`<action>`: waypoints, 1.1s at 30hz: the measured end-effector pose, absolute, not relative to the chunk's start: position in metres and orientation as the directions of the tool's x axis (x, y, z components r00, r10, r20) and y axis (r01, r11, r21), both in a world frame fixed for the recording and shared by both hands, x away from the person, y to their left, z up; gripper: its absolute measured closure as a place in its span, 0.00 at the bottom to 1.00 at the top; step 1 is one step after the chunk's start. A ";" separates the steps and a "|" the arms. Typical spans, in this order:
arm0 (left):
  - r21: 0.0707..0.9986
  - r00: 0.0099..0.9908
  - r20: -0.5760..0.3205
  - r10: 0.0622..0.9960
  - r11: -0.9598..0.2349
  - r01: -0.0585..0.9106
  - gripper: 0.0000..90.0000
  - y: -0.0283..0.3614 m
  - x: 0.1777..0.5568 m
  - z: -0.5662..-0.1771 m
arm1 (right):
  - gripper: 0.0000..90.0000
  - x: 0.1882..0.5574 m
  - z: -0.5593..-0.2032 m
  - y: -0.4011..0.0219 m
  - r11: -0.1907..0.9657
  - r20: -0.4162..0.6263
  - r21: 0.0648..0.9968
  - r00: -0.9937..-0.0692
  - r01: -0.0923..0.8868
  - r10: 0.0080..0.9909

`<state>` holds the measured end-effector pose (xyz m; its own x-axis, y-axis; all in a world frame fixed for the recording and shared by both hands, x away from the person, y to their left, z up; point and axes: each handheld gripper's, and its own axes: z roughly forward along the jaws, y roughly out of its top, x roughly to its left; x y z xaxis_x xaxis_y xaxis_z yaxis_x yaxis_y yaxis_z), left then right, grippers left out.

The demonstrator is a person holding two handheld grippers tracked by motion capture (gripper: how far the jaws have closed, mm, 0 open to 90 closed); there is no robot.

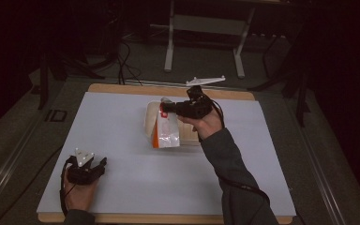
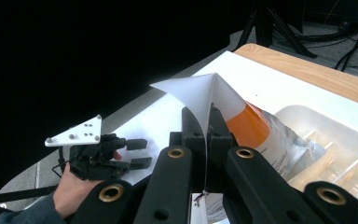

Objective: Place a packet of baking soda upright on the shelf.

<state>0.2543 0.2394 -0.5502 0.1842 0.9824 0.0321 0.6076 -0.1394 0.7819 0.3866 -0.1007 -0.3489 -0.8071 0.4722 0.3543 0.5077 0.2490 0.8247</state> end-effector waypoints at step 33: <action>0.785 0.184 0.021 0.983 -0.130 0.605 0.54 0.241 0.254 -0.550 | 1.00 0.425 -0.361 -0.067 0.217 0.348 0.837 -0.796 0.502 0.495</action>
